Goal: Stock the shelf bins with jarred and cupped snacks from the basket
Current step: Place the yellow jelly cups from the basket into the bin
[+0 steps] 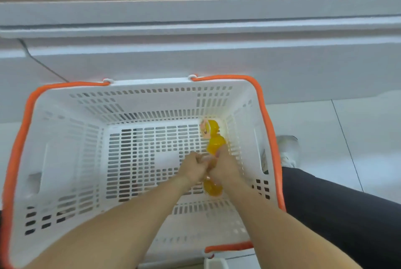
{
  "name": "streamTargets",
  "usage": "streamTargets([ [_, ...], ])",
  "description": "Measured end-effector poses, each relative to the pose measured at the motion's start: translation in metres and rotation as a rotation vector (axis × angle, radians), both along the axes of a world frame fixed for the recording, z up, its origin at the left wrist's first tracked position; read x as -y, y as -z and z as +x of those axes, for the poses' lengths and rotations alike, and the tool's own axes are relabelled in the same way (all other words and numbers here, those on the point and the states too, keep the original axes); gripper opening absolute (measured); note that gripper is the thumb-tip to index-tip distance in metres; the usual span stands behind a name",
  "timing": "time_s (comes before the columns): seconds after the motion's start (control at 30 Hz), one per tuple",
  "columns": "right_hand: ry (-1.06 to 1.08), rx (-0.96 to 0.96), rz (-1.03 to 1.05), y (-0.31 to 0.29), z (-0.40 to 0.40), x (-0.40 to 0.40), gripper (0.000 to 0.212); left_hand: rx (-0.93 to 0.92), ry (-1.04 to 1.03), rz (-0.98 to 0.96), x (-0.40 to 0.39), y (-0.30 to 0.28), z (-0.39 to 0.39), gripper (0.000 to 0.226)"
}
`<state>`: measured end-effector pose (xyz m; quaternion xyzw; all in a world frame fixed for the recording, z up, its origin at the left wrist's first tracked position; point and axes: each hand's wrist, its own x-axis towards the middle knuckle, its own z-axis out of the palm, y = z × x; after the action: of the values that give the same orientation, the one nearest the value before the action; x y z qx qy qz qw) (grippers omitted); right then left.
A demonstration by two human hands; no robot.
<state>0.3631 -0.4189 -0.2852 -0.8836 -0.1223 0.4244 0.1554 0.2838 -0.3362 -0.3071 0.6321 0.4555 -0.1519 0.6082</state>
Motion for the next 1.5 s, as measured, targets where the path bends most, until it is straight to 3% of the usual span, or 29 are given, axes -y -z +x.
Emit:
streamTargets([
  [0.07, -0.005, -0.080, 0.013, 0.010, -0.003, 0.000, 0.027, -0.059, 0.020, 0.115, -0.010, 0.005, -0.014, 0.022],
  [0.17, -0.100, -0.152, -0.044, 0.015, -0.005, 0.003, 0.024, -0.031, 0.043, 0.038, -0.031, 0.010, -0.043, 0.017],
  [0.3, -0.411, -0.074, -0.201, 0.009, -0.023, 0.025, 0.059, 0.008, -0.023, -0.084, -0.061, -0.003, -0.087, 0.016],
  [0.43, -0.469, -0.053, -0.128, -0.004, -0.037, 0.018, 0.039, 0.078, -0.090, -0.170, -0.083, -0.032, -0.120, 0.014],
  [0.57, -0.180, -0.376, 0.082, -0.043, -0.035, -0.030, 0.040, 0.276, -0.226, -0.319, -0.105, -0.076, -0.130, 0.013],
  [0.7, 0.027, -0.378, 0.400, -0.114, -0.036, -0.075, 0.020, 0.553, -0.422, -0.469, -0.127, -0.127, -0.133, 0.012],
  [0.8, 0.146, -0.513, 0.604, -0.163, -0.034, -0.098, 0.033, 0.705, -0.527, -0.568, -0.144, -0.172, -0.132, 0.030],
  [0.9, 0.135, -0.625, 0.770, -0.216, -0.028, -0.117, 0.039, 0.813, -0.569, -0.634, -0.158, -0.227, -0.128, 0.038],
  [1.03, 0.054, -0.732, 0.898, -0.293, -0.018, -0.136, 0.044, 0.756, -0.496, -0.464, -0.168, -0.299, -0.114, 0.037],
  [1.13, -0.035, -0.766, 0.924, -0.341, -0.013, -0.142, 0.043, 0.646, -0.306, -0.302, -0.174, -0.349, -0.102, 0.033],
  [1.23, -0.137, -0.776, 0.913, -0.372, -0.008, -0.143, 0.040, 0.513, -0.105, -0.079, -0.176, -0.383, -0.096, 0.057],
  [1.37, -0.226, -0.660, 0.775, -0.387, -0.002, -0.140, 0.035, 0.507, 0.112, 0.382, -0.175, -0.400, -0.098, 0.051],
  [1.5, -0.242, -0.500, 0.682, -0.386, 0.000, -0.149, 0.046, 0.598, 0.166, 0.494, -0.167, -0.394, -0.094, 0.041],
])
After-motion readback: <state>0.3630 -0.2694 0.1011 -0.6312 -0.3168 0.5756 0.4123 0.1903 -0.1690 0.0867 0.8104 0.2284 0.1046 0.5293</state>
